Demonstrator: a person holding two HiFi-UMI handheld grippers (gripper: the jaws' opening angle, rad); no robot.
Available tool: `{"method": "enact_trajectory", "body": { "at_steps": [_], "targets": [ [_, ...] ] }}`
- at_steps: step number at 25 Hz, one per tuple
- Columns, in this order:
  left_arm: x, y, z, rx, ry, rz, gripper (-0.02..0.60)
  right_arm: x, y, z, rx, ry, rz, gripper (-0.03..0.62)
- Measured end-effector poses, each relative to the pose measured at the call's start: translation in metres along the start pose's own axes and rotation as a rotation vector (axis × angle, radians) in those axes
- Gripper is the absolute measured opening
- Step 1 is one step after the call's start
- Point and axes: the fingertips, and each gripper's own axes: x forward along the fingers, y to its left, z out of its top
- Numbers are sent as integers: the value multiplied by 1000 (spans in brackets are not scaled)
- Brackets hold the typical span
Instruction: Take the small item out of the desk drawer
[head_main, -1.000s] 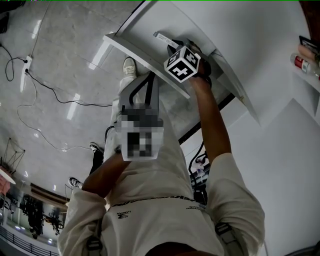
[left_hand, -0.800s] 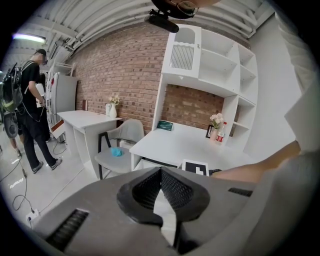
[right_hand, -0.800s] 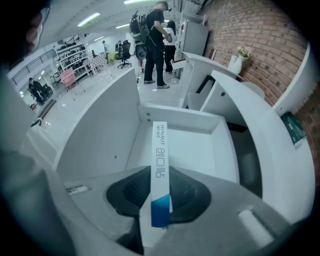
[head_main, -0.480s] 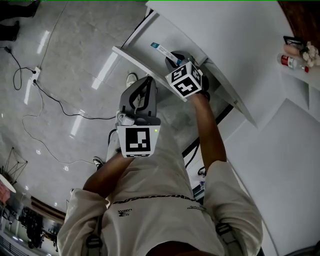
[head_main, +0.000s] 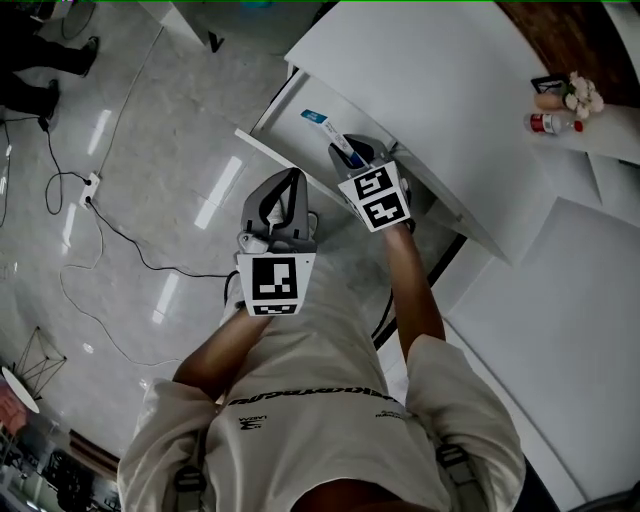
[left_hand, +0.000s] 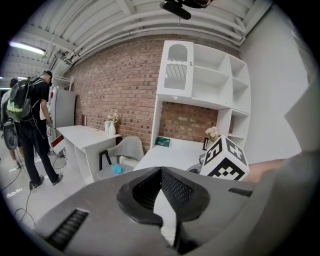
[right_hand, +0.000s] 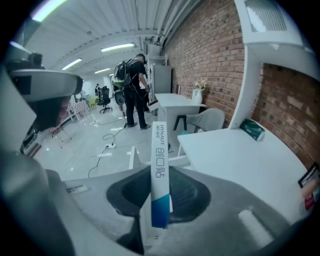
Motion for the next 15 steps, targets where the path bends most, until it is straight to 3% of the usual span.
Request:
{"method": "enact_trajectory", "body": {
  "at_steps": [4, 15],
  "targets": [
    [-13, -2, 18, 17, -25, 4, -3, -30, 5, 16, 42, -84, -40, 83],
    [-44, -8, 66, 67, -92, -9, -3, -134, 14, 85, 299, -388, -103, 83]
  ]
}}
